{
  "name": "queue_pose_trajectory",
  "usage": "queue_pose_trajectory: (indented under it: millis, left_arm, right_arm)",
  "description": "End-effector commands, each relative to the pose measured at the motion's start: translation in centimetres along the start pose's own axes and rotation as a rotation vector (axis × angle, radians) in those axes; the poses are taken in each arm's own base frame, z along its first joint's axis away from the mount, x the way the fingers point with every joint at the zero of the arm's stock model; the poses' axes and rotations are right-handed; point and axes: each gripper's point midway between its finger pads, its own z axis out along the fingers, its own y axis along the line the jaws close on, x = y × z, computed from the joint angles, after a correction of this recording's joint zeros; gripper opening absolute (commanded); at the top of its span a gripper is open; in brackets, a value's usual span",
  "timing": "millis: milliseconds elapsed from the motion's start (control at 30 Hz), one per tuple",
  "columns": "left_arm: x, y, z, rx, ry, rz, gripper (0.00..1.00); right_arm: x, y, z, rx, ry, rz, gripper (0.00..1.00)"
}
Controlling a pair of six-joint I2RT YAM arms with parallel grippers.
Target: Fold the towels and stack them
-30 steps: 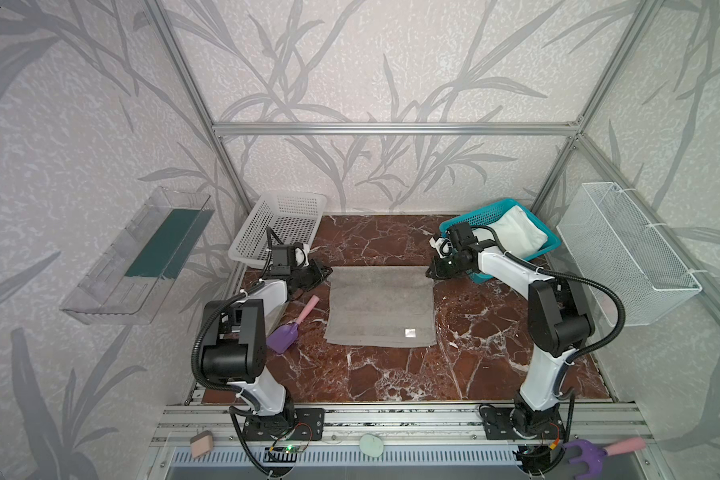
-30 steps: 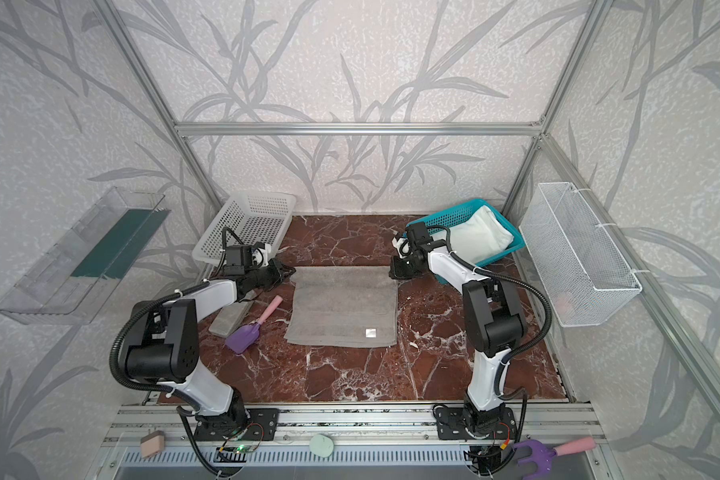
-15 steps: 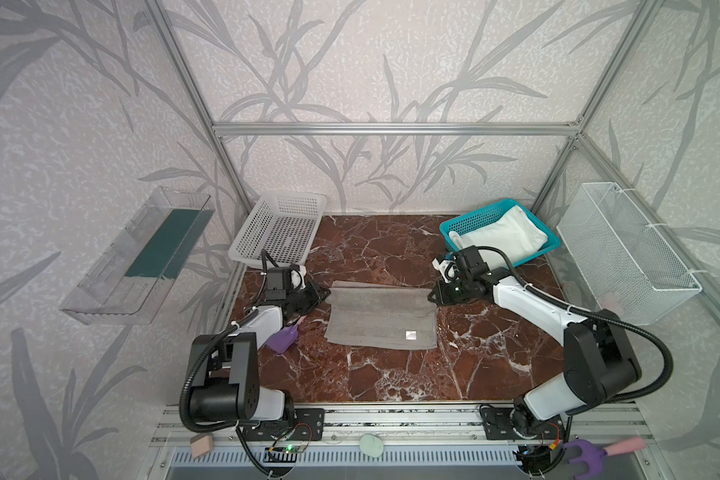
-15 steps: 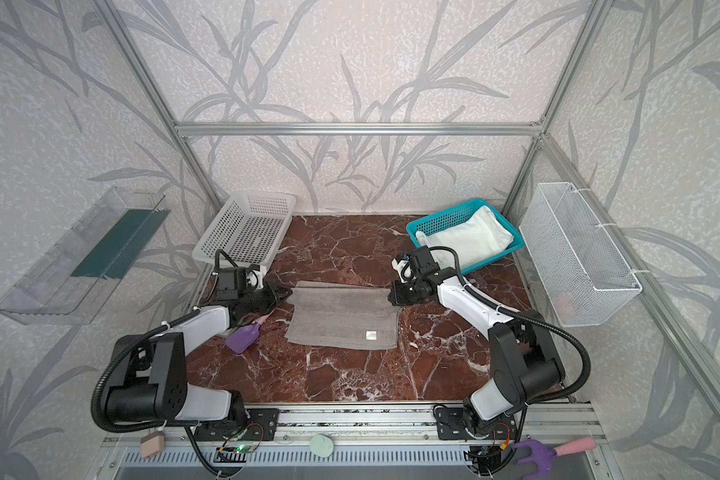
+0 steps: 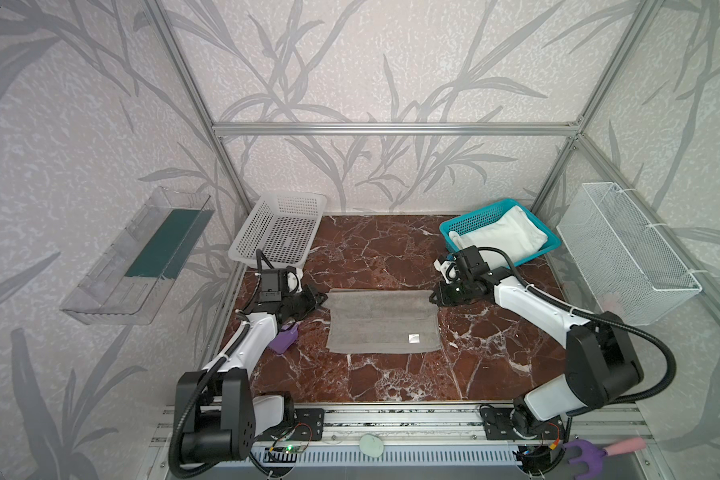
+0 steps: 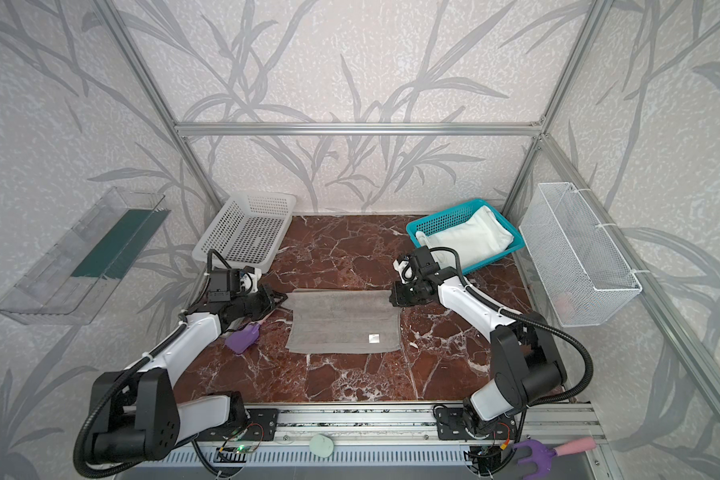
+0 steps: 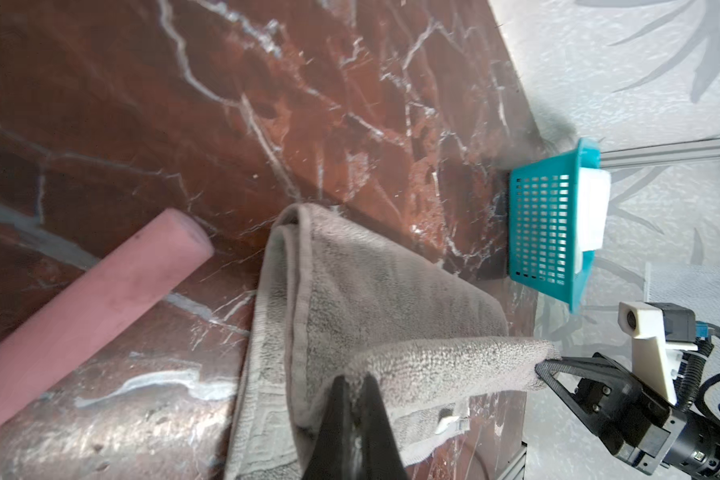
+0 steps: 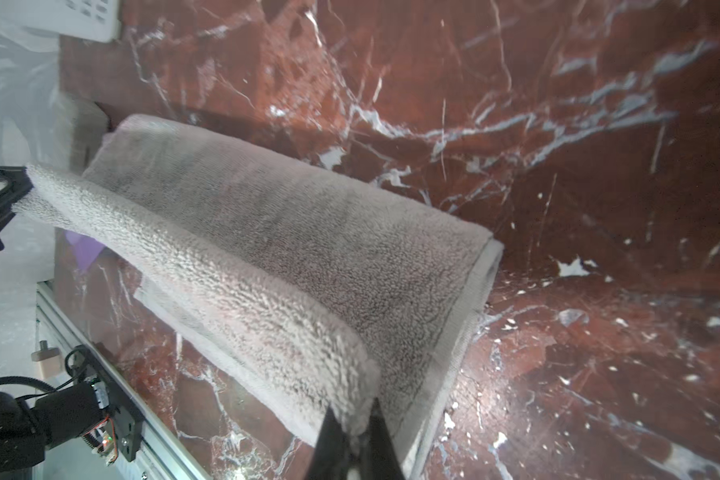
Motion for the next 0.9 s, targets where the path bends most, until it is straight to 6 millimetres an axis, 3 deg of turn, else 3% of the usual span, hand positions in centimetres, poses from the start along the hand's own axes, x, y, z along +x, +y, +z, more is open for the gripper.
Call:
queue_pose_trajectory:
  millis: [0, 100, 300, 400, 500, 567, 633, 700, 767, 867]
  left_arm:
    - [1.8, 1.4, -1.7, -0.093, 0.028, -0.012, 0.00]
    - [4.1, 3.2, -1.7, -0.129, 0.046, -0.053, 0.00]
    - [8.1, 7.2, 0.4, -0.132, 0.075, -0.195, 0.00]
    - [9.0, 8.3, 0.9, -0.146, 0.084, -0.217, 0.00]
    - [9.1, 8.5, 1.0, -0.161, 0.101, -0.214, 0.00]
    - [8.9, 8.4, 0.8, -0.174, 0.104, -0.212, 0.05]
    - [8.5, 7.9, 0.2, -0.186, 0.099, -0.199, 0.22]
    - [7.7, 7.1, -0.6, -0.186, 0.079, -0.184, 0.34]
    - [6.9, 6.1, -1.6, -0.183, 0.043, -0.161, 0.36]
    - [5.1, 4.6, -3.3, -0.184, -0.038, -0.096, 0.36]
  right_arm:
    - [1.5, -0.2, -2.6, 0.044, 0.018, 0.002, 0.00]
    - [3.5, -0.6, -2.3, 0.033, 0.041, 0.028, 0.00]
    - [8.5, -3.7, 2.5, 0.027, 0.148, 0.097, 0.00]
    - [9.6, -4.8, 4.1, 0.043, 0.194, 0.110, 0.00]
    - [9.6, -4.6, 4.5, 0.032, 0.217, 0.115, 0.00]
    - [9.5, -4.2, 4.0, 0.025, 0.213, 0.114, 0.00]
    - [9.4, -3.7, 2.9, 0.025, 0.210, 0.110, 0.18]
    - [9.5, -3.0, 1.3, 0.030, 0.206, 0.100, 0.37]
    - [9.3, -2.6, -0.7, 0.049, 0.179, 0.086, 0.46]
    - [8.2, -2.2, -3.4, 0.088, 0.095, 0.064, 0.51]
